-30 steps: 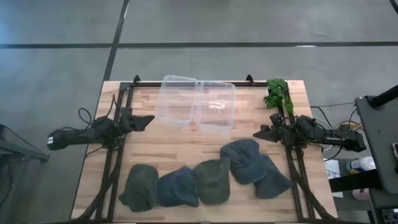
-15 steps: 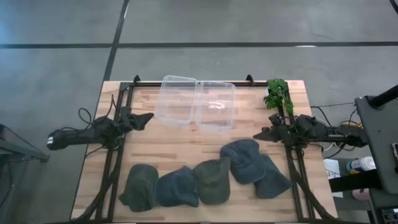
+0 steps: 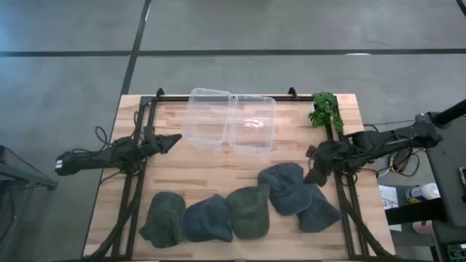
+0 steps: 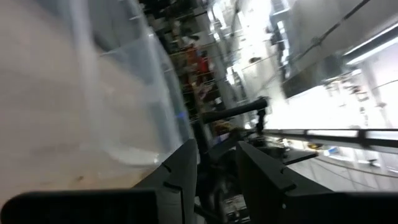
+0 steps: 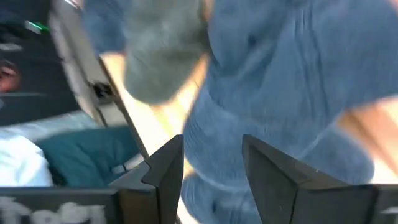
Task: Pick & Place hat
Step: Put the middle blue cap into the right transparent bin
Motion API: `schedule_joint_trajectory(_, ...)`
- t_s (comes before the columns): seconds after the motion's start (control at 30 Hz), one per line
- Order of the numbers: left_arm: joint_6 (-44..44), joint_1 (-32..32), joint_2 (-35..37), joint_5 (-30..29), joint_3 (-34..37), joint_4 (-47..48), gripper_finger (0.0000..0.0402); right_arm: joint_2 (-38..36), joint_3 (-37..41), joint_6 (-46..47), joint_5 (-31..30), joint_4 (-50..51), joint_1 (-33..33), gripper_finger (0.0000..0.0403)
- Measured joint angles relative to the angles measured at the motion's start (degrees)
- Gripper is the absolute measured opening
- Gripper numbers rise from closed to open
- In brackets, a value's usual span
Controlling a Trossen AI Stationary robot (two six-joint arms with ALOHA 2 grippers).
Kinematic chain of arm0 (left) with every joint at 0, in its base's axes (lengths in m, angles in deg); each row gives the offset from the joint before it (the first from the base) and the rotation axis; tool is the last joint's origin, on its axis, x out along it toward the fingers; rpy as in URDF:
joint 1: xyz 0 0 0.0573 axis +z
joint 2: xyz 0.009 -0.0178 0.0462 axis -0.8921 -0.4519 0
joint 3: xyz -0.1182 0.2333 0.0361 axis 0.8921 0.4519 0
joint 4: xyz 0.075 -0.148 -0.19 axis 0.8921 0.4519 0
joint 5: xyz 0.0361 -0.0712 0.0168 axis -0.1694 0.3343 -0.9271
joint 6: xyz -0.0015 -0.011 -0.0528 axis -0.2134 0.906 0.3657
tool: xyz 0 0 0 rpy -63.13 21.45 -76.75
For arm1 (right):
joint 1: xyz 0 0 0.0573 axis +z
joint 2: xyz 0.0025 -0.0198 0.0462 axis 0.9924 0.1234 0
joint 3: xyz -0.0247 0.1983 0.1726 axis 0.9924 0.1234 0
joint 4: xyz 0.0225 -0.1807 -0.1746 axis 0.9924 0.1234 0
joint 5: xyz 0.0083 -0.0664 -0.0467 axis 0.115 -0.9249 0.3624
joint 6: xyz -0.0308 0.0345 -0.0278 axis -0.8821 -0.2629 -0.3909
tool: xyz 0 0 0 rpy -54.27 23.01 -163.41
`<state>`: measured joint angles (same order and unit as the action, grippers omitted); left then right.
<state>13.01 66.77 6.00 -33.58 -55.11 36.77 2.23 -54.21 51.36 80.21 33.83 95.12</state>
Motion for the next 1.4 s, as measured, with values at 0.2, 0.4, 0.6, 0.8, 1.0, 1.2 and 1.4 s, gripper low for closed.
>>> schedule_joint_trajectory(0.2,-0.5,0.0,-0.7,0.2,0.0,0.4,0.0106,12.5,-5.8,4.8,-1.9,1.7,10.4,0.0172)
schedule_joint_trajectory(0.4,-0.5,0.0,-1.7,0.4,0.0,0.7,0.0106,26.6,-15.1,-3.3,-7.7,10.6,22.1,0.0173)
schedule_joint_trajectory(0.6,0.5,0.0,-4.5,0.7,0.0,0.9,0.0106,36.6,-24.5,-11.4,-20.1,21.7,31.1,0.0173)
schedule_joint_trajectory(0.8,4.4,0.0,-7.9,0.7,0.0,0.9,0.0106,42.7,-28.7,-11.2,-27.1,21.6,39.4,0.0173)
schedule_joint_trajectory(1.0,4.6,0.0,-11.3,0.8,0.0,0.9,0.0106,52.5,-31.3,-14.8,-29.2,18.6,45.8,0.0174)
schedule_joint_trajectory(1.2,9.5,-0.1,-13.9,1.6,0.0,0.9,0.0106,61.4,-37.8,-7.5,-31.7,24.5,46.0,0.0174)
schedule_joint_trajectory(1.4,13.3,-0.1,-14.5,3.1,0.0,0.9,0.0106,65.0,-45.6,-5.4,-33.3,29.1,47.3,0.0174)
